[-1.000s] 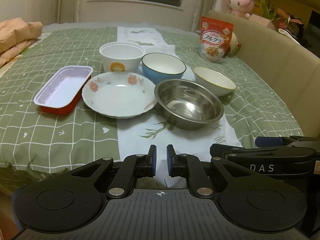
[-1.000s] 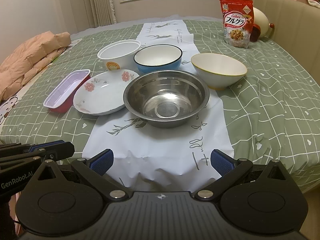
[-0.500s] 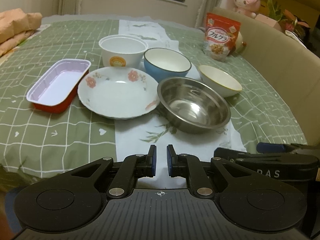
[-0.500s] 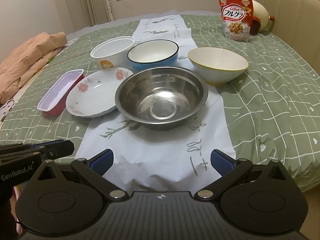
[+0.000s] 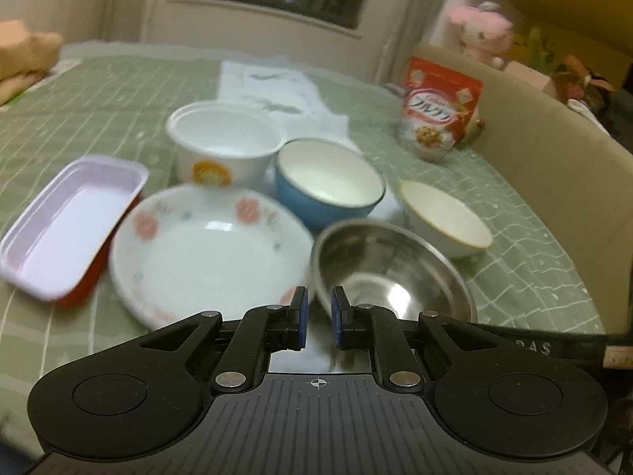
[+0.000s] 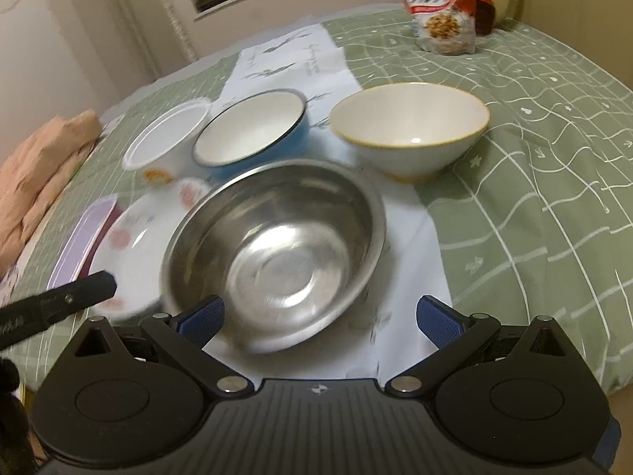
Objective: Organize plates and bowls
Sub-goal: 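Move the left gripper to the steel bowl rim while the right gripper grips the opposite rim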
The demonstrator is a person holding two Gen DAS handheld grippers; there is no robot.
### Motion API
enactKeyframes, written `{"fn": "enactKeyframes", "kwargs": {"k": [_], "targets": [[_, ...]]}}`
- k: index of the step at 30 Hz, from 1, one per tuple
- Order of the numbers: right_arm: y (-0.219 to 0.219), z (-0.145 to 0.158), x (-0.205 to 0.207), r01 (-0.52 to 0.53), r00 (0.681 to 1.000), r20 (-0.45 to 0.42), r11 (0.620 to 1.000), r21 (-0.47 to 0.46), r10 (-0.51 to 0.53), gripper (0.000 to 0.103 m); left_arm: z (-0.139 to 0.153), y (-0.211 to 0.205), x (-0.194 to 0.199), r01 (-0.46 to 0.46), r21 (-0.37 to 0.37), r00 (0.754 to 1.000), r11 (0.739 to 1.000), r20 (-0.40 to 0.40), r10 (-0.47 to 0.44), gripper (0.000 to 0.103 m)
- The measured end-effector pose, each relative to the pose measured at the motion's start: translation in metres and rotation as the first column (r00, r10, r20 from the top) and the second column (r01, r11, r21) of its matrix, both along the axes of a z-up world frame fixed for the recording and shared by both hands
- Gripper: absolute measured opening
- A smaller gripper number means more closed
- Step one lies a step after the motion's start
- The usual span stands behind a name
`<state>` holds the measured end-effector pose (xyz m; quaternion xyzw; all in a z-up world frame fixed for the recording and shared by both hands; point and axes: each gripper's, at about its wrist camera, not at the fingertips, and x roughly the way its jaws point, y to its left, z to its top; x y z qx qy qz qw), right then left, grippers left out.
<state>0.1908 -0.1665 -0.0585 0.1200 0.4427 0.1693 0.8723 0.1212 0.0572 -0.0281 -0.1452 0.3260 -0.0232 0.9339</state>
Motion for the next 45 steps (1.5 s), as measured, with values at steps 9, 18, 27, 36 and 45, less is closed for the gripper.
{"fn": "enactKeyframes", "kwargs": {"k": [9, 18, 27, 36, 45], "targets": [[-0.018, -0.037, 0.044, 0.066, 0.988, -0.147, 0.990, 0.124, -0.048, 0.103, -0.021, 0.010, 0.071, 0.062, -0.050, 0.997, 0.997, -0.048, -0.065, 0.015], [-0.019, -0.049, 0.050, 0.004, 0.988, -0.154, 0.991, 0.136, 0.018, 0.103, -0.045, 0.005, 0.093, 0.055, -0.069, 0.991, 0.996, -0.119, -0.063, 0.017], [-0.013, -0.043, 0.035, -0.113, 0.992, -0.047, 0.992, 0.056, 0.116, 0.101, -0.044, 0.001, 0.082, 0.052, -0.093, 0.991, 0.994, -0.117, -0.062, 0.020], [-0.026, -0.033, 0.043, 0.025, 0.999, 0.027, 0.998, 0.051, -0.026, 0.054, -0.049, -0.019, 0.062, 0.119, -0.159, 0.975, 0.980, -0.167, -0.146, 0.023], [-0.036, -0.025, 0.011, 0.008, 0.998, 0.054, 0.998, 0.059, -0.011, 0.047, -0.051, -0.030, 0.042, 0.139, -0.218, 0.961, 0.966, -0.205, -0.185, 0.023]]}}
